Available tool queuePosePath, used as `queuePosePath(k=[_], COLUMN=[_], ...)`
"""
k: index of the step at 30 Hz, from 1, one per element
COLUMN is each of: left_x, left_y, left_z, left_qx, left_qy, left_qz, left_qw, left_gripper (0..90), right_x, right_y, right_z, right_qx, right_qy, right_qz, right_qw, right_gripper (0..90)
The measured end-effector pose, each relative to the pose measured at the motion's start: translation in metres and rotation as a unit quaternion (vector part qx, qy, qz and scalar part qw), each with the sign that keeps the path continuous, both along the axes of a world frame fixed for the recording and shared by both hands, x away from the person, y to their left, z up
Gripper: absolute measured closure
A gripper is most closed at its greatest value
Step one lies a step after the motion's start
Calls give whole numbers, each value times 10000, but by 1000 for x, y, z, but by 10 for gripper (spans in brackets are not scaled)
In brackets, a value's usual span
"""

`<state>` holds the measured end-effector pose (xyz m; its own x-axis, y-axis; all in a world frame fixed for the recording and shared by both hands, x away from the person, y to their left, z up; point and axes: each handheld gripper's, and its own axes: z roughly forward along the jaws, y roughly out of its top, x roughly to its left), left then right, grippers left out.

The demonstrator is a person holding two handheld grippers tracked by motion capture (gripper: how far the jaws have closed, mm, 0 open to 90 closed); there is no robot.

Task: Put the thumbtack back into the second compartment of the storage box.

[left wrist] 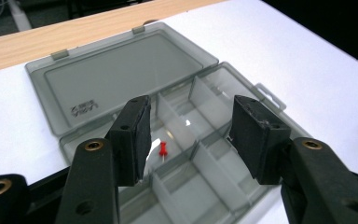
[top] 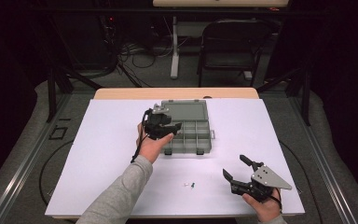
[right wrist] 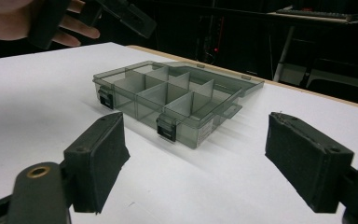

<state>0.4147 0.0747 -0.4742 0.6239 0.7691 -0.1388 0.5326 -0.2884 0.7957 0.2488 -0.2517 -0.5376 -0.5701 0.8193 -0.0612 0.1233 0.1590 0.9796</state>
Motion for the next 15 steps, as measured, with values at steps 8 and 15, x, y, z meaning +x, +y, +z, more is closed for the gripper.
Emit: queuePosePath(k=[8,15], left_x=[-26,-51], left_y=[6,6], left_z=[1,0], left_qx=[-200,-237], left_qy=[18,-173], left_qz=[-265,-501], left_qw=[9994,9983], left_gripper=[411,374], right_x=[0,-1], right_y=[1,0], right_z=[0,0], right_qx=[9,-5], right_qy=[-42,-52], right_qz=[1,-2], right_qw=[10000,10000], right_gripper=[198,197])
